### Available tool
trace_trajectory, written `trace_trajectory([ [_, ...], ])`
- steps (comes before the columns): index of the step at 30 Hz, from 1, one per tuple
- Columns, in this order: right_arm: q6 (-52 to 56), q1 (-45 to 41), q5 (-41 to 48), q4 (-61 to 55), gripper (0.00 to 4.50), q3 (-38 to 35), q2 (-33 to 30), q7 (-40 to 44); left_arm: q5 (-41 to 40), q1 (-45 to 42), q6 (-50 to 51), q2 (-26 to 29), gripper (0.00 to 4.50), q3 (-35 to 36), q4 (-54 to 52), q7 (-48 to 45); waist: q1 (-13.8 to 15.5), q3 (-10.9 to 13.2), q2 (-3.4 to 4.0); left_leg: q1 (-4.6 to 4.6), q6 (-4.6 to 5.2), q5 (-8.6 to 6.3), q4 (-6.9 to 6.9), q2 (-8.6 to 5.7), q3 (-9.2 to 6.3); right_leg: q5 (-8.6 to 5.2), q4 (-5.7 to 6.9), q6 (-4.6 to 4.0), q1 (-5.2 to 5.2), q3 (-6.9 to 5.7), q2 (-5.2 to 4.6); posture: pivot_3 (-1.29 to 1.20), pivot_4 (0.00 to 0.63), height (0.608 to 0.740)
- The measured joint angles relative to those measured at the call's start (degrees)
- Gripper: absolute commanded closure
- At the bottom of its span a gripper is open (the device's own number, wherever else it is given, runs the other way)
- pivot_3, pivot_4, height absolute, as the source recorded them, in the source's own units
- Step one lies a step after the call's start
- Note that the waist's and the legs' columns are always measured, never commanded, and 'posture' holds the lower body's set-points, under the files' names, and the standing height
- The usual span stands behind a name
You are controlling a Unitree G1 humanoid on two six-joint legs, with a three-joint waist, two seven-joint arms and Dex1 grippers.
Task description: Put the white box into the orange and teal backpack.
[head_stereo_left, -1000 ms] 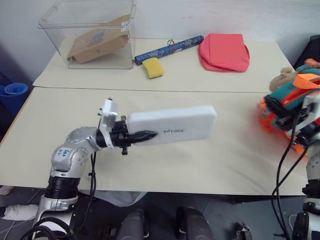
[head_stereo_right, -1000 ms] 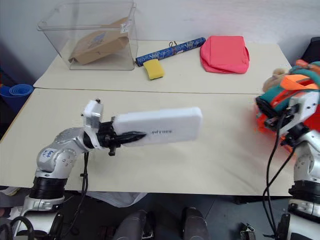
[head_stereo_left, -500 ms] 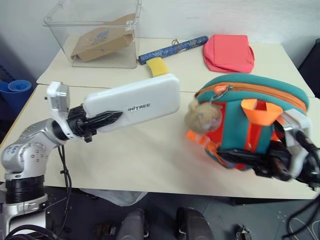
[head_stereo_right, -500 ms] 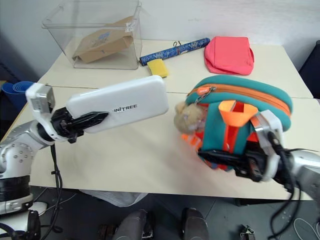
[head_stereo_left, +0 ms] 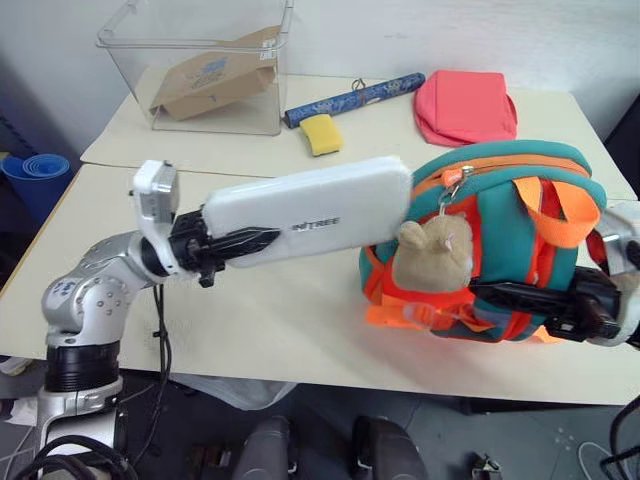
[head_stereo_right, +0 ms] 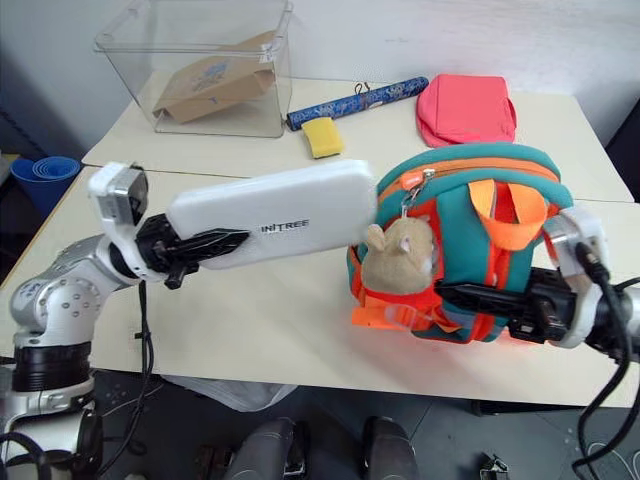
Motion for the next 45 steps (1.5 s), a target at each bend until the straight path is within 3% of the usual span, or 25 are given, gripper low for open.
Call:
trace_trajectory([
  [6, 0.0, 0.0, -0.6, -0.6, 4.47, 0.2, 0.5, -0.1, 8.0, -6.9, -6.2, -5.9, 3.29, -5.9, 3.1, 2.9, 0.2, 0.0, -0.02, -0.03, 0.15, 0.06, 0.06, -0.12, 0.02, 0.09, -0.05, 0.16, 0.05, -0.03, 0.05, 0.00, 0.150, 0.740],
  [10, 0.4, 1.7, -0.5, -1.1, 4.47, -0.1, 0.5, 0.0, 15.0, -11.6, -7.2, -4.3, 3.29, -12.8, 5.5, 2.1, 0.1, 0.0, -0.03, -0.03, 0.15, 0.06, 0.03, -0.14, 0.02, 0.09, -0.05, 0.17, 0.04, -0.05, 0.09, 0.00, 0.150, 0.740],
  [14, 1.1, 2.1, -0.5, -1.2, 4.47, -0.1, 0.5, 0.3, 20.9, -18.0, -5.7, -6.0, 3.29, -20.2, 8.2, 2.2, 0.4, 0.0, -0.04, -0.06, 0.21, 0.06, 0.13, -0.16, -0.02, 0.11, -0.06, 0.20, 0.08, -0.09, 0.07, 0.00, 0.150, 0.740],
  [19, 1.1, 2.1, -0.6, -1.2, 4.47, -0.2, 0.5, 0.4, 26.5, -24.7, -6.4, -17.2, 3.29, -25.5, 16.7, 6.4, 0.8, 0.0, -0.07, -0.11, 0.30, 0.01, 0.21, -0.18, -0.02, 0.14, -0.11, 0.26, 0.08, -0.08, 0.05, 0.00, 0.150, 0.740],
  [24, 0.8, 1.6, -0.7, -1.6, 4.47, 0.2, 2.2, -0.1, 33.8, -31.8, -17.3, -30.0, 3.29, -28.8, 32.8, 8.6, 1.4, 0.0, -0.10, -0.30, 0.38, -0.05, 0.42, -0.17, -0.02, 0.14, -0.15, 0.27, -0.05, -0.14, 0.03, 0.00, 0.150, 0.740],
  [28, 0.1, 1.6, -1.3, -1.9, 4.50, 0.4, 2.8, -0.8, 34.5, -33.3, -24.3, -34.1, 2.08, -27.0, 40.2, 8.4, 0.9, 0.0, -0.10, -0.38, 0.38, -0.08, 0.57, -0.09, -0.02, 0.14, -0.16, 0.26, -0.12, -0.15, -0.09, 0.00, 0.150, 0.740],
  [35, -1.6, 0.9, -3.4, -2.0, 4.50, 0.7, 5.1, -2.4, 32.8, -31.2, -26.9, -31.0, 0.08, -22.3, 39.6, 2.3, 0.1, 0.0, -0.09, -0.45, 0.37, -0.11, 0.73, -0.04, -0.10, 0.14, -0.13, 0.26, -0.12, -0.20, -0.10, 0.00, 0.150, 0.740],
  [38, -2.9, -0.5, -4.5, -1.8, 4.50, 2.1, 7.2, -3.5, 30.4, -30.4, -28.0, -26.2, 0.03, -19.8, 38.2, -4.1, -0.5, 0.1, -0.07, -0.45, 0.31, -0.11, 0.74, 0.00, -0.09, 0.15, -0.03, 0.26, -0.16, -0.30, -0.04, 0.00, 0.150, 0.740],
  [42, -3.9, -1.6, -5.8, -1.1, 4.50, 3.1, 8.7, -4.5, 27.2, -27.0, -27.5, -15.0, 0.03, -15.8, 34.0, -13.7, -1.1, 0.0, -0.04, -0.45, 0.27, -0.10, 0.73, 0.02, -0.10, 0.14, 0.16, 0.24, -0.16, -0.62, 0.01, 0.00, 0.150, 0.740],
  [45, -4.1, -2.5, -6.8, -0.7, 4.50, 3.8, 9.1, -4.6, 25.1, -22.5, -26.5, -11.6, 0.03, -13.1, 29.0, -15.9, -0.7, 0.0, -0.04, -0.48, 0.37, -0.15, 0.89, -0.07, -0.25, 0.14, 0.18, 0.25, -0.05, -0.65, -0.02, 0.00, 0.150, 0.740],
])
